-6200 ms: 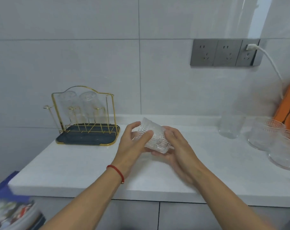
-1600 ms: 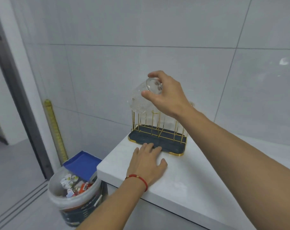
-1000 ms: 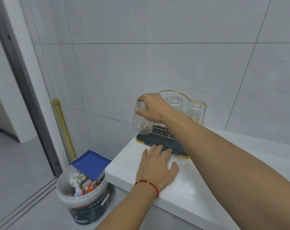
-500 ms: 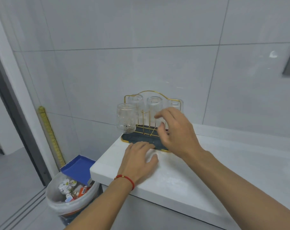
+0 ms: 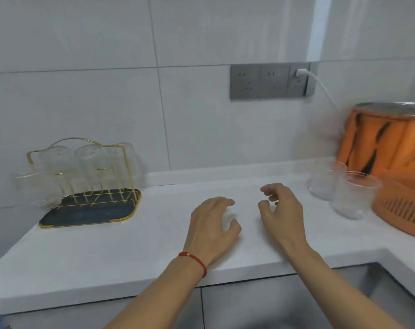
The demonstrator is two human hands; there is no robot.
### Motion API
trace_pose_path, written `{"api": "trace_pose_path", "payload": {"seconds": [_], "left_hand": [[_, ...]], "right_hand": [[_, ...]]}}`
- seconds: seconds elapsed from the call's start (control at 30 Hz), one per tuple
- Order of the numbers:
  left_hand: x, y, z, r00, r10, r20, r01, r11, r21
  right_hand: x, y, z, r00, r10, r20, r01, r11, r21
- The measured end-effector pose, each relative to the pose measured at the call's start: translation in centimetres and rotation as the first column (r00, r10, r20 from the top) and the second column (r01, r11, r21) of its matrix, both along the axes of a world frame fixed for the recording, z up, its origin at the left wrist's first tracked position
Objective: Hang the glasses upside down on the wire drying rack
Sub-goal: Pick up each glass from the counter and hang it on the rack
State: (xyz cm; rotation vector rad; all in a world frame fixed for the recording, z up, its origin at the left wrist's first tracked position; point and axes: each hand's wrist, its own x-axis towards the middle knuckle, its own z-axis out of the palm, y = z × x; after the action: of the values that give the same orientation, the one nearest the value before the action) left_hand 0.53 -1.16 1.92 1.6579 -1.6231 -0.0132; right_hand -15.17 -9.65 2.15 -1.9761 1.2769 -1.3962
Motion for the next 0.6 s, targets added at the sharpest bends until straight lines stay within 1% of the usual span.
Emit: {"api": "trace_pose_path", "payload": {"seconds": [0.1, 0.2, 0.3, 0.37, 0.43, 0.53, 0.6], "left_hand": [[-4.0, -2.9, 0.1, 0.997, -0.078, 0.003, 0.078, 0.997, 0.012], [-6.4, -5.0, -0.5, 0.996, -0.084, 0.028, 0.083, 0.996, 0.038], [-7.2, -5.8, -2.0, 0.988, -0.086, 0.131, 0.069, 0.990, 0.125], [-7.3, -5.9, -2.5, 0.979, -0.100, 0.176, 0.074, 0.987, 0.145], [-7.2, -5.8, -2.5, 0.979, -0.102, 0.174, 0.078, 0.987, 0.138], [-7.1, -5.7, -2.4, 0.985, -0.101, 0.137, 0.082, 0.987, 0.142], [-7.1, -5.7, -2.3, 0.985, -0.107, 0.138, 0.085, 0.984, 0.155]], "right_hand": [[-5.1, -1.3, -0.4, 0.978, -0.190, 0.083, 0.187, 0.981, 0.047], [-8.4, -2.3, -0.9, 0.930, -0.349, 0.112, 0.335, 0.933, 0.129], [-10.1, -3.5, -1.4, 0.854, -0.495, 0.158, 0.457, 0.861, 0.224], [-10.4, -4.3, -1.3, 0.812, -0.555, 0.179, 0.505, 0.823, 0.261], [-10.4, -5.4, -1.2, 0.790, -0.594, 0.152, 0.543, 0.793, 0.276], [-10.6, -7.1, -1.3, 0.770, -0.638, 0.024, 0.606, 0.743, 0.284], [-10.9, -8.3, -1.4, 0.759, -0.651, -0.009, 0.621, 0.721, 0.306]]}}
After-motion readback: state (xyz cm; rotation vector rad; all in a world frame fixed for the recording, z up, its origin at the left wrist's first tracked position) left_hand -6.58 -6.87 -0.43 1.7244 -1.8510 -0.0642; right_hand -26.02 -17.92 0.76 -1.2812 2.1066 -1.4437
